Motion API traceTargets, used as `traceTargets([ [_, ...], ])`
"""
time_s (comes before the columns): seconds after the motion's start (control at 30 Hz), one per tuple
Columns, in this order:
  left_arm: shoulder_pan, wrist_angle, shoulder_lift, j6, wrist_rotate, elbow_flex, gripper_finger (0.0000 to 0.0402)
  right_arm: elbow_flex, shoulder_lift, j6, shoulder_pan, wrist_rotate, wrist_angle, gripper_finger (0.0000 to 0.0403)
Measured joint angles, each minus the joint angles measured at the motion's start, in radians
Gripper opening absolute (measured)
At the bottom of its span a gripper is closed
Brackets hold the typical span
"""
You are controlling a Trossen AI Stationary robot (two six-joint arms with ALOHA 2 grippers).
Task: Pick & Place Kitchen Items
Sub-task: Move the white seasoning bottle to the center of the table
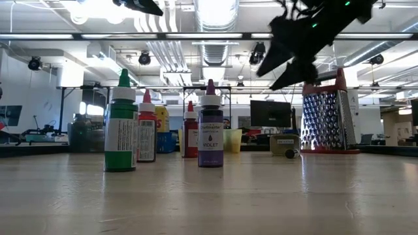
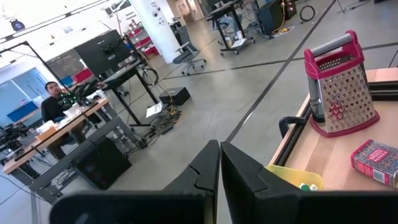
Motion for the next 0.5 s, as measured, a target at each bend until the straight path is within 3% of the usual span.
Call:
traceTargets([
  [0.2,0.0,0.0,0.0,0.0,0.0,0.0,0.0022,0.007,-0.124,0.039,0.11,-0.151,-0.212,0.0384],
  [0.33,0.0,-0.003,0.0,0.0,0.0,0.0,0.0022,0.027,-0.131,0.088,0.227,-0.156,-0.293,0.0384],
  [0.5,0.0,-0.005,0.0,0.0,0.0,0.0,0.0022,0.159,-0.056,0.25,0.355,-0.148,-0.621,0.0384],
])
